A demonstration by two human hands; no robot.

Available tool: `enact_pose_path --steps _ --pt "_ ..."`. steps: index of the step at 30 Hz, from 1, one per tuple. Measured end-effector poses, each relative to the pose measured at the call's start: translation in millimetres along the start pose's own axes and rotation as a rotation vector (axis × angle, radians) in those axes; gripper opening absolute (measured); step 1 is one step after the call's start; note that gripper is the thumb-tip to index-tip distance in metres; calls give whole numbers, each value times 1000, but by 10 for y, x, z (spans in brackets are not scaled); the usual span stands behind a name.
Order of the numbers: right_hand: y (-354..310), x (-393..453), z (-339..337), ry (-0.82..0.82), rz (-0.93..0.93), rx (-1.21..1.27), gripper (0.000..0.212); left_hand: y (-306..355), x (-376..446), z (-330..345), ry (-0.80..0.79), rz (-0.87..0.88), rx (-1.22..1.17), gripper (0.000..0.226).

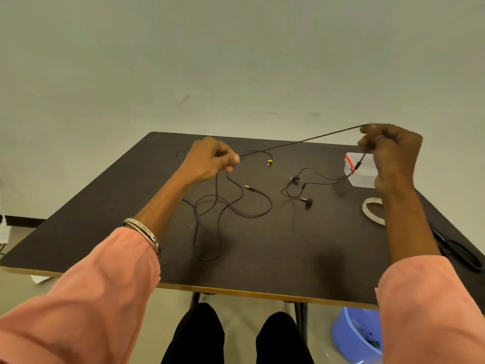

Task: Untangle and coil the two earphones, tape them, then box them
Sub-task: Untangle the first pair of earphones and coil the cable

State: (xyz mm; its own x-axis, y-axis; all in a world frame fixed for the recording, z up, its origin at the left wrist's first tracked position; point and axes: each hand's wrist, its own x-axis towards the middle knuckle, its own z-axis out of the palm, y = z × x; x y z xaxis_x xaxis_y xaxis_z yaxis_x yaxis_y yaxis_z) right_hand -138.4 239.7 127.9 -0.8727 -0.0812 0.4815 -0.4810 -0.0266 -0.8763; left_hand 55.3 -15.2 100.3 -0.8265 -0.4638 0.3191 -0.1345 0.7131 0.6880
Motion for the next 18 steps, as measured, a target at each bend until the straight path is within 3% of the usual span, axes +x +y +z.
enact_pose_path --steps 2,4,6,8,10,11,13,18 --pt "126 38 -11 87 107 -39 20 8 -7 13 43 -17 -53 18" --pt "284 45 14 57 172 -270 20 52 -4 62 92 -39 -141 17" --pt "315 -17 60 -155 193 -642 12 112 8 120 109 -63 -253 19" --pt "272 -99 132 -471 147 -864 46 186 17 175 88 -86 -313 20" --pt "144 -238 256 -725 -27 -804 78 276 14 245 57 -87 -331 20" --pt "58 -326 330 -817 -115 -726 83 331 9 284 40 -81 -336 20" --pt "-34 -468 475 -907 -220 -598 77 436 -6 350 12 -61 -348 21" --pt "-143 -568 613 -772 -213 -337 15 552 -40 370 -28 -8 -363 20"
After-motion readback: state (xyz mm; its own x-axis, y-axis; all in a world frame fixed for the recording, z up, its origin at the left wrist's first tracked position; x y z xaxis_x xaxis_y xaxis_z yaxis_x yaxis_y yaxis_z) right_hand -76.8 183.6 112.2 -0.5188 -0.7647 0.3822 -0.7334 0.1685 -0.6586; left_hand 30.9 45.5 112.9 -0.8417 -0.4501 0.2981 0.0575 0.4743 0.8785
